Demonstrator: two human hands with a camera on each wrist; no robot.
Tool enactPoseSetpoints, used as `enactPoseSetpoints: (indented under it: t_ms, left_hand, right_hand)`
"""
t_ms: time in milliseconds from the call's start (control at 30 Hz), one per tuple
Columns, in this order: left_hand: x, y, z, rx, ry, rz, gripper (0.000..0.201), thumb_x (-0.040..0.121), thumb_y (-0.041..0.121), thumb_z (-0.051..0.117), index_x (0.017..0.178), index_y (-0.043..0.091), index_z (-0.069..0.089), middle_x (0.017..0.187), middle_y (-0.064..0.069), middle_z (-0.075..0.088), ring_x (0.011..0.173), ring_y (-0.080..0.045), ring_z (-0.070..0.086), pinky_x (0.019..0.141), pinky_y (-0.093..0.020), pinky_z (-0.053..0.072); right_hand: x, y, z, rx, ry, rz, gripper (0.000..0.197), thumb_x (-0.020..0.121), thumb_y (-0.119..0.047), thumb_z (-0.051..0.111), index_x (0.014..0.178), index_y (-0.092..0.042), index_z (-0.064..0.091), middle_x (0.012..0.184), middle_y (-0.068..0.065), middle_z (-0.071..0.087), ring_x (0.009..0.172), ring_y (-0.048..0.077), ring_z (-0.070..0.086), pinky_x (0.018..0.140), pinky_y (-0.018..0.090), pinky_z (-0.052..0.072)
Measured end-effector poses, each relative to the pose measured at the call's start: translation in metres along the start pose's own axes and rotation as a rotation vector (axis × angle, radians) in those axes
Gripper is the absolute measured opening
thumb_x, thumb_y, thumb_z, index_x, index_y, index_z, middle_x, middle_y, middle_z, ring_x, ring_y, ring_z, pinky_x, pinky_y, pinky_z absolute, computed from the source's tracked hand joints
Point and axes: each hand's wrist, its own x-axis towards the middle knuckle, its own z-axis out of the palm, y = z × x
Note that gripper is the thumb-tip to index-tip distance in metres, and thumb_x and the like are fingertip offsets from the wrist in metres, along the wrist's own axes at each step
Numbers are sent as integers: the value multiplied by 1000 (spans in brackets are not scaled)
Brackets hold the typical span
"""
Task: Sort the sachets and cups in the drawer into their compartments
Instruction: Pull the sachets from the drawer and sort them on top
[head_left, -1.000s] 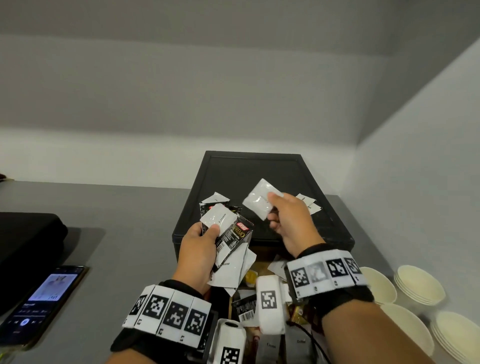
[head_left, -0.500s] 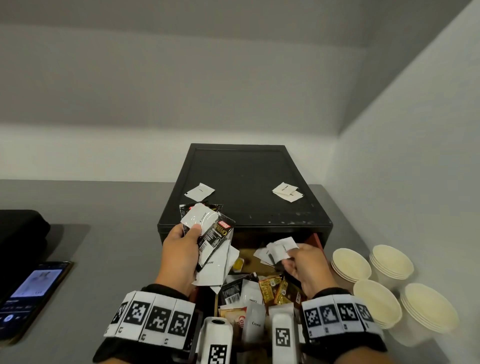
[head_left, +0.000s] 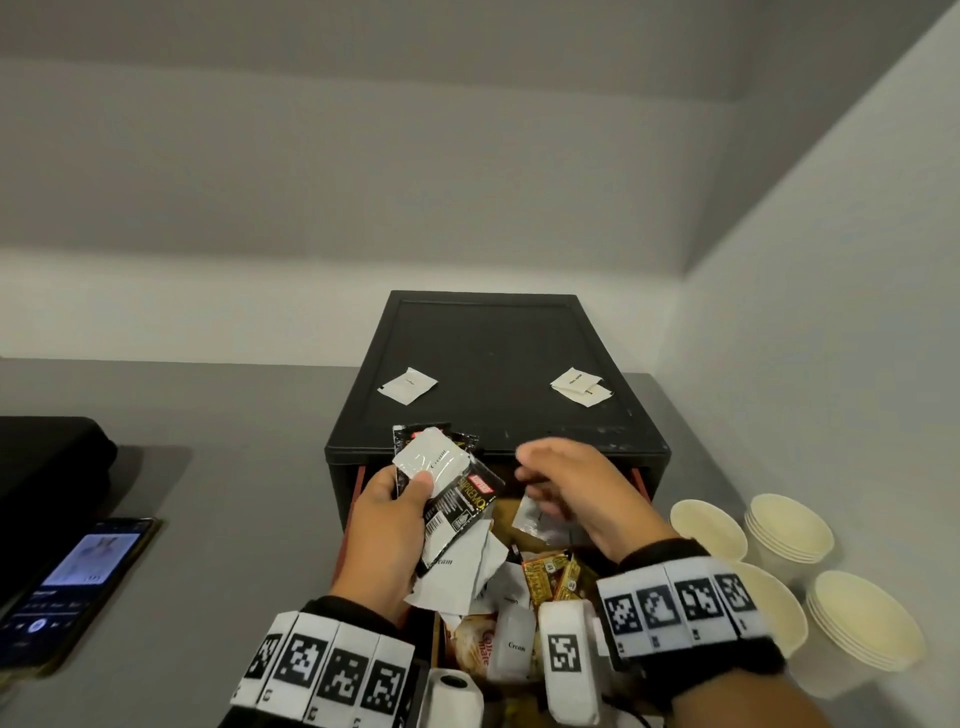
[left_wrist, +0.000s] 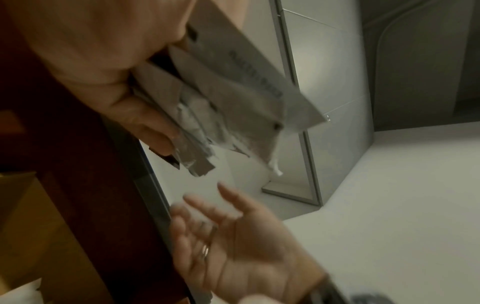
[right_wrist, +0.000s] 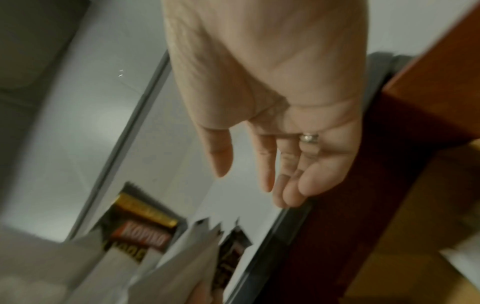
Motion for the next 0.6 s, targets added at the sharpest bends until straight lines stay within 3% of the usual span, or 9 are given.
enactPoseSetpoints:
  t_ms: [133, 300, 433, 500, 600]
  left_hand:
    - [-1, 2, 1, 28, -9, 43, 13, 97, 17, 50, 90, 24, 59, 85, -8, 70, 68, -21, 66, 64, -37, 54]
    - [4, 7, -9, 24, 7, 73, 10, 96, 14, 51, 95, 19, 59, 92, -14, 69, 77, -27, 65, 72, -41, 54]
    - [11, 12, -13, 21, 19, 96, 10, 97, 15, 50, 94, 20, 58, 88, -10, 69, 69, -21, 64, 59, -32, 51]
    - [15, 15, -15, 17, 36, 97, 9, 97, 15, 50, 94, 19, 58, 86, -9, 68, 66, -17, 63, 55, -27, 47]
    - [20, 19, -22, -12, 63, 96, 10, 97, 13, 50, 93, 16, 59, 84, -8, 69, 64, -15, 63, 52, -24, 48]
  right_hand:
    - [13, -28, 23, -280, -65, -166, 35, 84, -39, 66, 112, -21, 59, 105, -7, 60, 98, 9, 57, 84, 26, 47]
    - [34, -39, 41, -311, -83, -147, 34, 78, -31, 75, 103, -23, 54, 99, -2, 60, 95, 16, 61, 78, 28, 51]
    - [46, -46, 53, -320, -118, -173, 24, 82, -18, 71, 104, -21, 59, 105, 3, 65, 91, 14, 62, 63, 21, 46]
    - [53, -49, 56, -316, -109, -212, 17, 84, -15, 69, 99, -20, 62, 96, 0, 65, 88, 14, 62, 66, 22, 48]
    - [66, -52, 55, -273, 12, -262, 11, 85, -17, 67, 94, -20, 62, 89, 0, 63, 84, 16, 60, 80, 31, 51]
